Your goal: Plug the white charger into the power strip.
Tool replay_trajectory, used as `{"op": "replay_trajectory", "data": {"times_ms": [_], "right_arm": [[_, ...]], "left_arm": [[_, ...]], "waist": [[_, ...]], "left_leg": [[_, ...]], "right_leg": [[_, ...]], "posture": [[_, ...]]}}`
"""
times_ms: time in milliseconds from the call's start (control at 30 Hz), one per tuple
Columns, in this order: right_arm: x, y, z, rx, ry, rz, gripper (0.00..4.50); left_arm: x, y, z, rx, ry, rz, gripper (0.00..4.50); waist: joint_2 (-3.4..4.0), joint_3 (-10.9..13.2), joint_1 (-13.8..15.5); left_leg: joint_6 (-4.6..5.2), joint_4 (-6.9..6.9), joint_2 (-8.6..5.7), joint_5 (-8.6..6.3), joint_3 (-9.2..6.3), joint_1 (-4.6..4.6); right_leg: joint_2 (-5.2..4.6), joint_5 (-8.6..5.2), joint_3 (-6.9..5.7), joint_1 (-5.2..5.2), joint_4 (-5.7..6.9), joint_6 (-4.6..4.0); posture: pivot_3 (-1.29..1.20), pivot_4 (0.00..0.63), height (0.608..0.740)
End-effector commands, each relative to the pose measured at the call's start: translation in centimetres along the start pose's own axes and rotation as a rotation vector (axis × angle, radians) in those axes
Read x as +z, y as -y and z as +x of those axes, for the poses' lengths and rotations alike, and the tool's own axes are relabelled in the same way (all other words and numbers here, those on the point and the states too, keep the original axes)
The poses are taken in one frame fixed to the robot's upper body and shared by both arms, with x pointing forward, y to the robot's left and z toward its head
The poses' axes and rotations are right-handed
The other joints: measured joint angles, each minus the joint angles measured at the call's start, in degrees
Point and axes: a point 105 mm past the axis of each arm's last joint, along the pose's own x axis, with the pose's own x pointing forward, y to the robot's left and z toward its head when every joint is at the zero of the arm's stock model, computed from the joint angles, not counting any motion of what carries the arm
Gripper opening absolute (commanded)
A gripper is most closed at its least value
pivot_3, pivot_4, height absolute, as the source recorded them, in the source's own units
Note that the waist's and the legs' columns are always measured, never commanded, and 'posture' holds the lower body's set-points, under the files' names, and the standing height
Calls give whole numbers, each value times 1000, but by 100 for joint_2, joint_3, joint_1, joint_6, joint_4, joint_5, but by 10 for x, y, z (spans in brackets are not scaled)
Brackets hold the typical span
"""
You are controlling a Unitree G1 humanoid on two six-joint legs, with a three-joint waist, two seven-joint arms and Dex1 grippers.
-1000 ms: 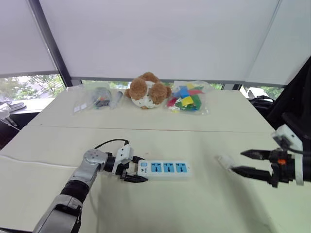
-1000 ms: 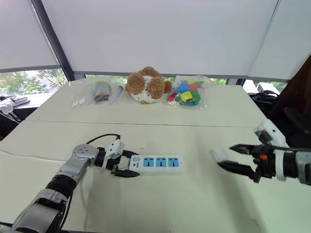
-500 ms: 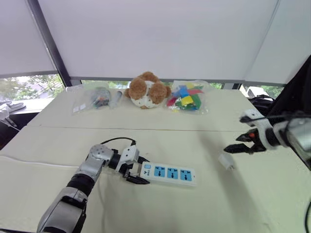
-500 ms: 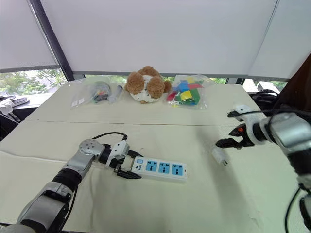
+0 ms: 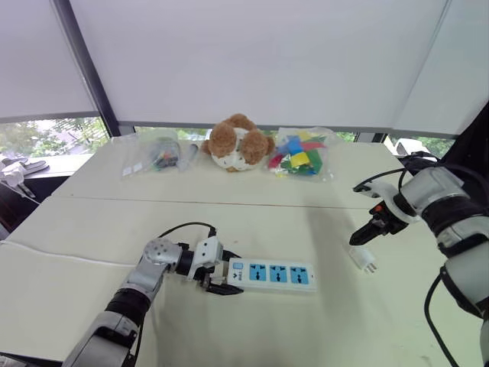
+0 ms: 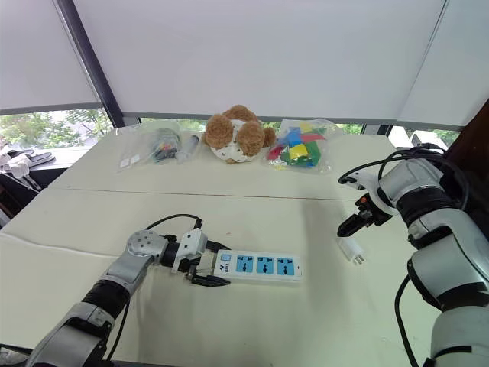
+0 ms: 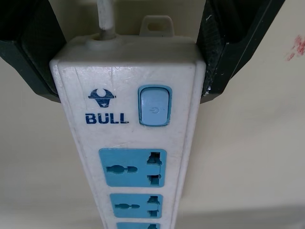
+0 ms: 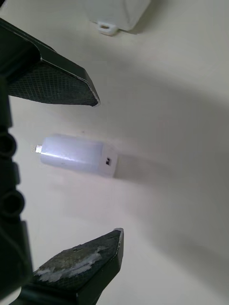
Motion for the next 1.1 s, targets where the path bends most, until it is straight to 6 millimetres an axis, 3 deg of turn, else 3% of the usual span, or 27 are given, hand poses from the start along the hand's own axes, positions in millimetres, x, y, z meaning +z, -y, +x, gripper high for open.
{"op": "replay_trajectory", "data": {"times_ms": [33,367,833,933,1100], "right_arm": [[2,2,-7,-11,-31,-23,4500],[-4,0,13,18,-120,-19,4500],[-16,9,24,-53,-181,32,4500],[-13,6,32,-51,-171,57,3676],[-14,6,40,-69,-170,69,1110]], "left_arm": [[-10,18,23,-72,-23,-28,3040],[-9,19,28,-25,-1,-36,3040],[-6,24,40,-1,25,-48,3040],[-4,24,43,5,32,-42,3040],[-3,23,45,19,37,-37,3040]], "waist": [[4,-1,9],[33,-10,118],[55,-19,115],[56,-20,111],[56,-24,107]], "left_leg": [[0,1,-1,0,0,0],[1,15,-4,-1,0,0],[1,19,-5,-1,0,0],[1,22,-5,-1,-1,7],[1,23,-5,-1,-2,12]], "right_leg": [[0,0,0,1,0,0],[-1,1,0,6,2,2],[-2,1,0,10,2,3],[-1,2,0,20,1,2],[0,2,1,26,1,2]], "posture": [[0,150,739],[0,150,739],[0,150,739],[0,150,739],[0,150,739]]}}
